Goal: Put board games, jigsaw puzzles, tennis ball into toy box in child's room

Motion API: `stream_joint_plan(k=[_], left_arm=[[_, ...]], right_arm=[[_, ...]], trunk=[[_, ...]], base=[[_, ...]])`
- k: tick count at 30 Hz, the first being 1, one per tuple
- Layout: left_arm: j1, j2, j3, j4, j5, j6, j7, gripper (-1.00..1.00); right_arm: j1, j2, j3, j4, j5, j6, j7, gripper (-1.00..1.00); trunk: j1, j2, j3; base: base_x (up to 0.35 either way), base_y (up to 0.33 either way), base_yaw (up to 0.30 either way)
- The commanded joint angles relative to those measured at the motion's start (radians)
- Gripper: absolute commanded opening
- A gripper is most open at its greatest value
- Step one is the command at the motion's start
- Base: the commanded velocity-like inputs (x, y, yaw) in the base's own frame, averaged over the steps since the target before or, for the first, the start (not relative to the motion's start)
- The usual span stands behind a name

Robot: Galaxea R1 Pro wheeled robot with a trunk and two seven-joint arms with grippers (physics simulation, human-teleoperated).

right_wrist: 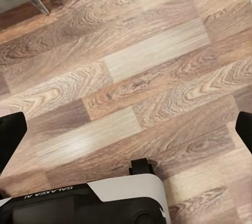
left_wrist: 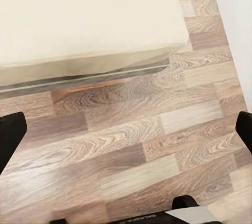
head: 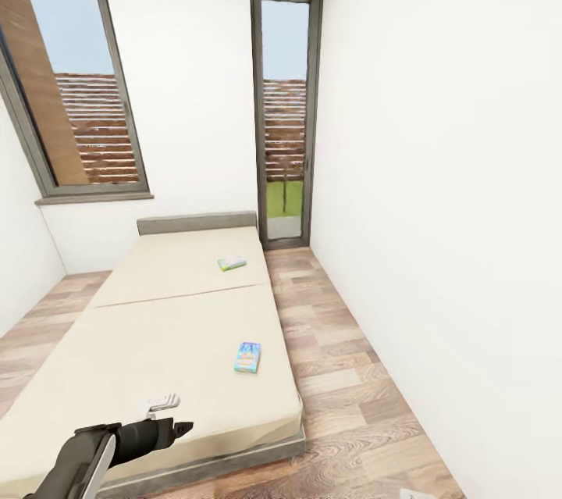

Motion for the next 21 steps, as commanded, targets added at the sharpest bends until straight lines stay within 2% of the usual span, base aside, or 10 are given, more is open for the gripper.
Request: stream_joint_plan(k=[1,5,12,21], left_arm=[[-0.001,-0.002,0.002,-0.001,0.0,0.007,-0.004,1.0],[-0.001,-0.007,0.002,-0.001,0.0,0.007,-0.004,1.0],[-0.001,-0.01,0.001,-0.002,0.0,0.008,-0.004,1.0],[-0.001,-0.012,0.001,-0.002,0.0,0.007,-0.004,1.0]], right_arm=[[0.0,0.001,-0.002,-0.002,-0.009,0.005,-0.004,1.0],[0.0,0.001,-0.001,-0.002,-0.009,0.005,-0.004,1.0],[0.0,0.001,-0.001,-0.002,-0.009,0.005,-0.004,1.0],[0.0,0.001,-0.001,-0.002,-0.009,0.003,-0.005,1.0]], trunk=[[0.001,-0.002,-0.004],[0.001,-0.002,-0.011],[0.001,-0.002,-0.022],[0.001,-0.002,-0.037]], base=[[-0.002,-0.007,0.0],[-0.001,-0.08,0.0],[0.0,-0.202,0.0],[0.0,-0.039,0.0]])
